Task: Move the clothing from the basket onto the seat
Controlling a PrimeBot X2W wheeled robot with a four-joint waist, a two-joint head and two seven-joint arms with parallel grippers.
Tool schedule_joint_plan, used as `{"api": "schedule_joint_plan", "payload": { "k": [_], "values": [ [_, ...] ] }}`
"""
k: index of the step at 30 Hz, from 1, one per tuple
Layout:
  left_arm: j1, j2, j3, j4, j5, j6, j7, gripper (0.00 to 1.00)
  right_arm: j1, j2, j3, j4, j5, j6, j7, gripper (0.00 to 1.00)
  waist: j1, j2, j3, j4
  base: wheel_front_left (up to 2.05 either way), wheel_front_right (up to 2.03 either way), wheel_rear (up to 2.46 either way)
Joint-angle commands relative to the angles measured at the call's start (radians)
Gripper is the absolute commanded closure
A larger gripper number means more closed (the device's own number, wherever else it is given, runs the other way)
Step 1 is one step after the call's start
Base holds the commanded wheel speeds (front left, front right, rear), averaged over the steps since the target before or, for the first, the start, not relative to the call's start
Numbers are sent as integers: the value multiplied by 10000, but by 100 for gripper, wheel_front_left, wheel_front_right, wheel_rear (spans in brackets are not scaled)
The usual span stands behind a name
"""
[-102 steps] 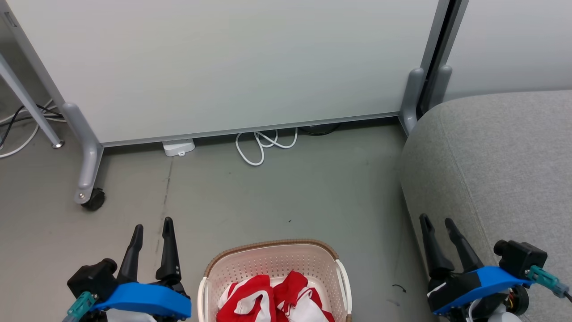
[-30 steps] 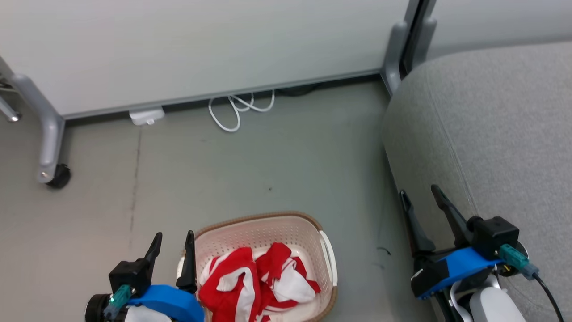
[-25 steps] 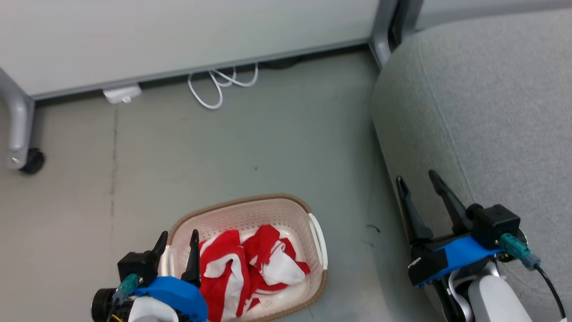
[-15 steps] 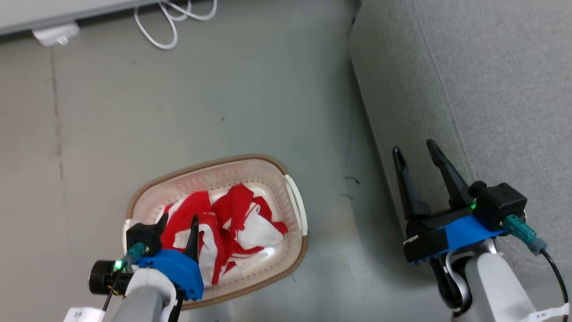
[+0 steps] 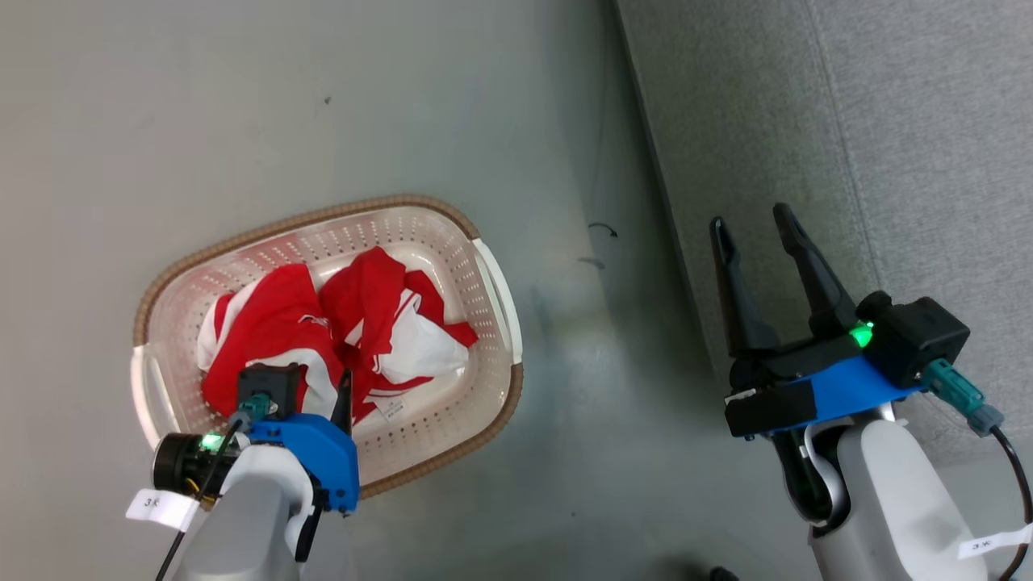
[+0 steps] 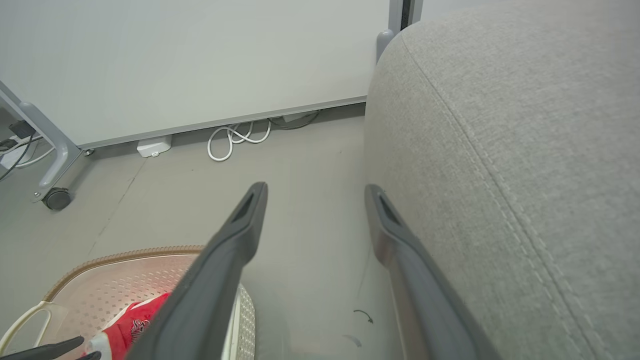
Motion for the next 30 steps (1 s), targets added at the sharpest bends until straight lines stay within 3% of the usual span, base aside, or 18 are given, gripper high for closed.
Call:
{"api": "schedule_joint_plan", "payload": {
  "k": [1,19,20,21,22,30],
  "values": [
    [-304,33,34,47,-53,32,3,0,-211,-26,2,-15,83,5,-67,0,-2,0,327,-51,0,0,0],
    [-1934,378,197,1206,-452,430,340,0,-781,-26,350,81,524,5,-273,0,-2,0,1849,-309,0,0,0],
    [-1983,386,185,1258,-460,486,364,51,-790,-26,366,96,551,5,-275,0,-2,0,1870,-320,0,0,0],
    [-2030,399,173,1302,-461,538,380,89,-815,-26,381,108,568,5,-268,0,-2,0,1888,-332,0,0,0],
    [-2070,397,166,1343,-482,546,398,100,-843,-26,400,113,600,5,-268,0,-2,0,1900,-346,0,0,0],
    [-2222,246,207,1590,-786,339,635,100,-895,-26,412,59,704,5,-266,0,-2,0,1892,-343,0,0,0]
  ]
}}
